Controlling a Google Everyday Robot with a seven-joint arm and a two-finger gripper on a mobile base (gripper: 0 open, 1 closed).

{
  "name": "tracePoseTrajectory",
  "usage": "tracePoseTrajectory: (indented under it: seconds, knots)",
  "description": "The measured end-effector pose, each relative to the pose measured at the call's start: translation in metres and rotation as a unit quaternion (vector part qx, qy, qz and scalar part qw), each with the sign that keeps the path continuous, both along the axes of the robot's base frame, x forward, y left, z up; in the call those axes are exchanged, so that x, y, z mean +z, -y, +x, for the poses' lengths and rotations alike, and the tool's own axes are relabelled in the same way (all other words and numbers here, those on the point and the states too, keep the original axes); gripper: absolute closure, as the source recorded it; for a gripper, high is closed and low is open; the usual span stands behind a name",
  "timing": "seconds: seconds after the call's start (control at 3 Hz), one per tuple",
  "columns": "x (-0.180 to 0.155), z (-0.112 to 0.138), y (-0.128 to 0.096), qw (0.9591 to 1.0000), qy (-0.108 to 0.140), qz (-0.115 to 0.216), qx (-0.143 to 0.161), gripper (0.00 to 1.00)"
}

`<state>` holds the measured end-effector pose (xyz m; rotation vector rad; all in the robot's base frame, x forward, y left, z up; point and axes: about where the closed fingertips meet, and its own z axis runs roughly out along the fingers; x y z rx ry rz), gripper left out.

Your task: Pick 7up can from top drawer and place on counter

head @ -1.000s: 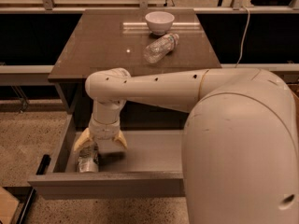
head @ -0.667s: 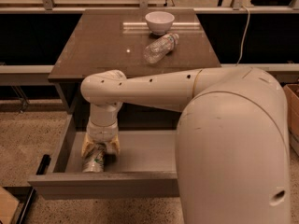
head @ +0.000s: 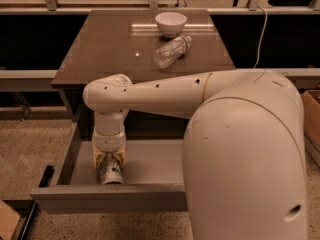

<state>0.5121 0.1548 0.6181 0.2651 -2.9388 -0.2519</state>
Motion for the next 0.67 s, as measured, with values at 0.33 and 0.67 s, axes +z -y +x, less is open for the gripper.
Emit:
tracePoseTrajectory:
  seconds: [0.33,0.67]
  knots:
    - [0.03,0.004,0.012,0.9984,0.027,0.049,0.003,1.0]
    - [0.075,0.015,0.04,0.9889,0.064,0.134,-0.001,1.0]
